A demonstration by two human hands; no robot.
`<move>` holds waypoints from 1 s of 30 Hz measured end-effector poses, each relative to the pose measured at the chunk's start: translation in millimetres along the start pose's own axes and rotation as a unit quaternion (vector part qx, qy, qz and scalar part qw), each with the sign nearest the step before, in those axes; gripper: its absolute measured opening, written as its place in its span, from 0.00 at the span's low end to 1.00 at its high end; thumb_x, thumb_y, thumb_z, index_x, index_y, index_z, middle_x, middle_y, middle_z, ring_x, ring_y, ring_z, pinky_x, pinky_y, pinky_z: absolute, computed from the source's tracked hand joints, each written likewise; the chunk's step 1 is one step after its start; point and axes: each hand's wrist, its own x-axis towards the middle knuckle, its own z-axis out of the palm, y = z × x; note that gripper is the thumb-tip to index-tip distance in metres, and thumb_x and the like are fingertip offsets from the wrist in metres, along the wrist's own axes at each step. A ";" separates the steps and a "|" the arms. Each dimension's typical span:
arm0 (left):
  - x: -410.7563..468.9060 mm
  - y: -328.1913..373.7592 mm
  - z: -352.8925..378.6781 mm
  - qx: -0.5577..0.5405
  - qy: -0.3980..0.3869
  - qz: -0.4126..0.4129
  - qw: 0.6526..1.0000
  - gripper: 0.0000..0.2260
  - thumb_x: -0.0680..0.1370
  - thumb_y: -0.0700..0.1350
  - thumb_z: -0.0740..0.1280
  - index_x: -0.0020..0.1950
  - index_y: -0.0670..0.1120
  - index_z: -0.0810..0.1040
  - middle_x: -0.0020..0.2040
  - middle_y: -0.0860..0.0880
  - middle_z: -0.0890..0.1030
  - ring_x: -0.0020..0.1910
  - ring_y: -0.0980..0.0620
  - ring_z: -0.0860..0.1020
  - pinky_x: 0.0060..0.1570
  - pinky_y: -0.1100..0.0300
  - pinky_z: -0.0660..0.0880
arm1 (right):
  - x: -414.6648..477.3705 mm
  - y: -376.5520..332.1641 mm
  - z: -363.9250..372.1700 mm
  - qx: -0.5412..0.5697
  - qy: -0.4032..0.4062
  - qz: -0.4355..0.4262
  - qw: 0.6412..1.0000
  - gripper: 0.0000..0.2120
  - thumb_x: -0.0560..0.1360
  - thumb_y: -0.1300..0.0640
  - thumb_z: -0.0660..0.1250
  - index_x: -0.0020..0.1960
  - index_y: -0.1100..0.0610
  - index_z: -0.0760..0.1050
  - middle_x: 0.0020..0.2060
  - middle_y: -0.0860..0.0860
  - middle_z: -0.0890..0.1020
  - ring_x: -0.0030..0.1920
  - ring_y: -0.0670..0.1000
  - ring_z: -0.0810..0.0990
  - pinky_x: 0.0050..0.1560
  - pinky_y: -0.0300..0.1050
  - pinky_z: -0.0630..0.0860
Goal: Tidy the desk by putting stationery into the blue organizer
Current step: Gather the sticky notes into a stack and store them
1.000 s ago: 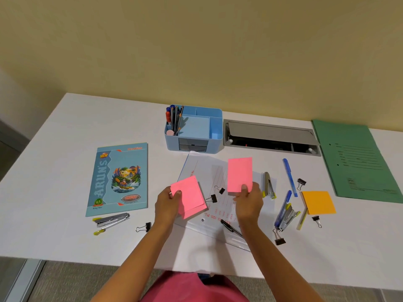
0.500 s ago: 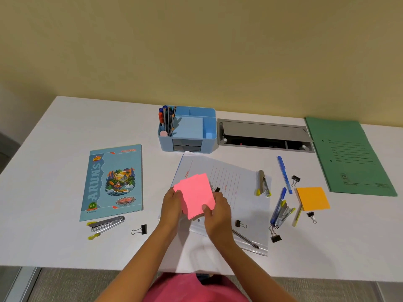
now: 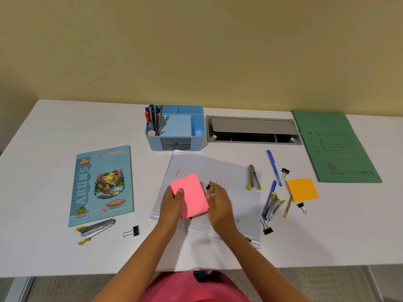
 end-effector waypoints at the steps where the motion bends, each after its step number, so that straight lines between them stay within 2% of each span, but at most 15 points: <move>1: -0.5 -0.3 0.8 0.000 -0.006 -0.001 1.000 0.15 0.82 0.43 0.54 0.69 0.44 0.68 0.64 0.43 0.75 0.61 0.42 0.74 0.59 0.44 0.75 | 5.6 8.2 -9.3 0.005 0.032 0.005 0.999 0.15 0.80 0.63 0.57 0.67 0.60 0.68 0.57 0.57 0.75 0.58 0.54 0.74 0.56 0.37 0.66; 5: 0.4 1.1 6.0 0.003 -0.012 0.000 1.000 0.15 0.82 0.43 0.54 0.68 0.45 0.68 0.63 0.42 0.76 0.61 0.41 0.74 0.56 0.44 0.76 | 37.0 51.9 -58.1 -0.045 0.144 0.079 0.985 0.14 0.78 0.67 0.58 0.62 0.61 0.73 0.55 0.58 0.76 0.54 0.52 0.76 0.54 0.43 0.72; 7: 0.6 1.5 8.6 0.010 -0.009 0.004 1.000 0.15 0.82 0.43 0.54 0.68 0.44 0.68 0.63 0.42 0.76 0.60 0.42 0.74 0.54 0.47 0.75 | 52.5 75.8 -86.7 -0.062 0.195 0.133 0.970 0.14 0.76 0.70 0.60 0.61 0.64 0.73 0.56 0.61 0.77 0.56 0.58 0.76 0.57 0.50 0.75; 10: -0.2 1.4 13.5 0.017 -0.007 0.011 1.000 0.15 0.82 0.43 0.55 0.68 0.43 0.69 0.62 0.42 0.76 0.60 0.42 0.74 0.55 0.48 0.74 | 67.7 108.2 -123.2 -0.110 0.236 0.208 0.943 0.20 0.73 0.71 0.64 0.64 0.66 0.70 0.60 0.65 0.73 0.61 0.63 0.71 0.60 0.54 0.72; 13: -1.3 1.4 19.7 0.021 -0.011 0.011 1.000 0.14 0.82 0.42 0.55 0.67 0.43 0.70 0.62 0.42 0.76 0.60 0.41 0.74 0.54 0.48 0.74 | 77.1 132.5 -147.7 -0.147 0.237 0.279 0.919 0.26 0.72 0.70 0.66 0.68 0.67 0.64 0.66 0.66 0.67 0.66 0.65 0.66 0.64 0.54 0.67; 15: -1.8 1.6 23.6 0.023 -0.017 0.009 1.000 0.14 0.82 0.42 0.56 0.67 0.43 0.70 0.62 0.42 0.77 0.60 0.41 0.74 0.54 0.49 0.74 | 81.9 145.3 -158.3 -0.165 0.219 0.323 0.906 0.27 0.72 0.68 0.65 0.69 0.67 0.61 0.67 0.66 0.65 0.68 0.65 0.63 0.66 0.55 0.65; 19: -1.5 3.5 29.4 0.023 -0.023 0.004 0.999 0.14 0.82 0.42 0.56 0.67 0.44 0.71 0.61 0.43 0.77 0.59 0.42 0.75 0.50 0.52 0.73 | 84.2 159.6 -165.8 -0.173 0.175 0.385 0.889 0.29 0.73 0.62 0.68 0.69 0.67 0.60 0.67 0.65 0.65 0.68 0.65 0.64 0.66 0.59 0.66; 23: -1.0 5.1 32.5 0.028 -0.023 -0.001 0.999 0.14 0.82 0.43 0.56 0.67 0.44 0.71 0.62 0.43 0.77 0.59 0.42 0.75 0.50 0.53 0.73 | 81.4 165.2 -168.8 -0.232 0.141 0.373 0.887 0.30 0.73 0.56 0.70 0.68 0.65 0.62 0.65 0.65 0.66 0.65 0.66 0.66 0.63 0.61 0.68; 26: -0.7 4.8 32.7 0.026 -0.030 0.000 0.999 0.14 0.82 0.43 0.56 0.66 0.44 0.72 0.61 0.43 0.78 0.59 0.42 0.75 0.49 0.53 0.72 | 80.1 167.1 -170.6 -0.292 0.116 0.322 0.893 0.20 0.78 0.57 0.63 0.65 0.67 0.65 0.61 0.66 0.70 0.62 0.66 0.71 0.60 0.59 0.72; 30: -0.9 5.7 32.3 0.011 -0.040 -0.018 0.999 0.13 0.83 0.44 0.56 0.66 0.44 0.72 0.60 0.41 0.78 0.59 0.39 0.75 0.53 0.46 0.75 | 72.1 151.7 -170.0 -0.288 0.209 0.277 0.893 0.10 0.79 0.64 0.56 0.58 0.67 0.69 0.52 0.66 0.78 0.52 0.67 0.78 0.51 0.58 0.75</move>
